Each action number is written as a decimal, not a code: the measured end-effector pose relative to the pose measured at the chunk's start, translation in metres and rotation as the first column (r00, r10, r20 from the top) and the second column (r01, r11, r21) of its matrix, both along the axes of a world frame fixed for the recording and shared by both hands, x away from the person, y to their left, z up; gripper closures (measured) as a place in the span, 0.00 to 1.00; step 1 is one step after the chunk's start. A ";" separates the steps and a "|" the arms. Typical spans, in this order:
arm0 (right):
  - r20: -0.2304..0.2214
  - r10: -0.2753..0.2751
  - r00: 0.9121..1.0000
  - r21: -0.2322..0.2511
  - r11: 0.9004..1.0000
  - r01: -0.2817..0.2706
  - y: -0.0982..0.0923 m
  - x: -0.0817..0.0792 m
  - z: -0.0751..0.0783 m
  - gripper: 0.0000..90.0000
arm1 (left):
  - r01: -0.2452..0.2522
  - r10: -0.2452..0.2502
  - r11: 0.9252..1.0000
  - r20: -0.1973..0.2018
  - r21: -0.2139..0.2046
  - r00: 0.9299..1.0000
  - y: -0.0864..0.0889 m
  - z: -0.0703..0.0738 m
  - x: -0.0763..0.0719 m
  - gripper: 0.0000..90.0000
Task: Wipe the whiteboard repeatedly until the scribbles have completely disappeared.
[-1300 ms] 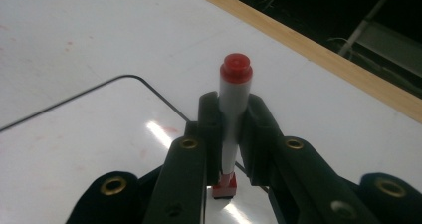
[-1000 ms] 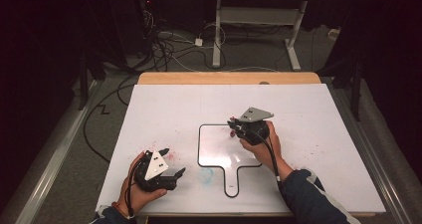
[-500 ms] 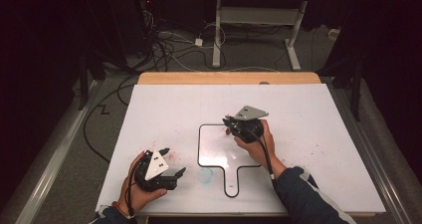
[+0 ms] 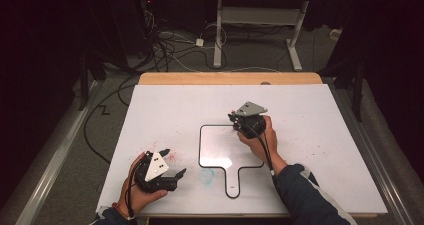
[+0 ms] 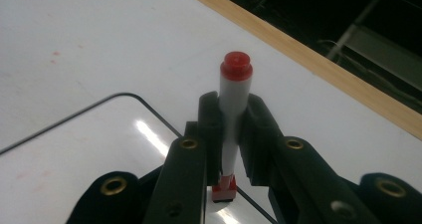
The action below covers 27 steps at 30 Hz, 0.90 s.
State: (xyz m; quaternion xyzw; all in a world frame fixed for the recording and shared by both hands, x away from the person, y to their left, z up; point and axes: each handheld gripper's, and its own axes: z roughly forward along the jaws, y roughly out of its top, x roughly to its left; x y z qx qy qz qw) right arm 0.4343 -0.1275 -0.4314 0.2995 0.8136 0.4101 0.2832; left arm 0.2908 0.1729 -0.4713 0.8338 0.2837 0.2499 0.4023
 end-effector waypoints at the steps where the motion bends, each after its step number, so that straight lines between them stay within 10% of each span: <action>1: -0.012 0.009 1.000 0.020 1.000 -0.009 0.004 0.000 0.000 0.90 | 0.000 0.000 1.000 0.000 0.000 1.000 0.000 0.000 0.000 0.21; 4: -0.036 0.048 0.998 0.044 0.998 -0.046 0.015 -0.002 0.000 0.90 | 0.002 -0.002 1.000 0.000 -0.005 1.000 0.000 0.000 0.000 0.21; 11: 0.026 0.033 0.999 -0.081 0.996 -0.031 0.022 -0.002 0.001 0.90 | -0.002 0.002 1.000 -0.011 -0.011 1.000 0.001 0.000 -0.001 0.21; 16: -0.027 0.085 0.996 0.011 0.996 -0.085 0.031 0.000 0.000 0.90 | 0.006 -0.007 1.000 -0.004 -0.006 1.000 0.000 0.000 0.000 0.21; 23: 0.035 0.061 0.998 -0.116 0.992 -0.056 0.035 0.002 0.001 0.90 | 0.010 -0.010 1.000 -0.011 -0.002 1.000 0.001 -0.001 0.000 0.21; 27: -0.004 0.064 0.998 -0.078 0.995 -0.064 0.031 0.001 0.003 0.90 | 0.012 -0.012 1.000 -0.021 -0.007 1.000 0.001 -0.001 0.000 0.21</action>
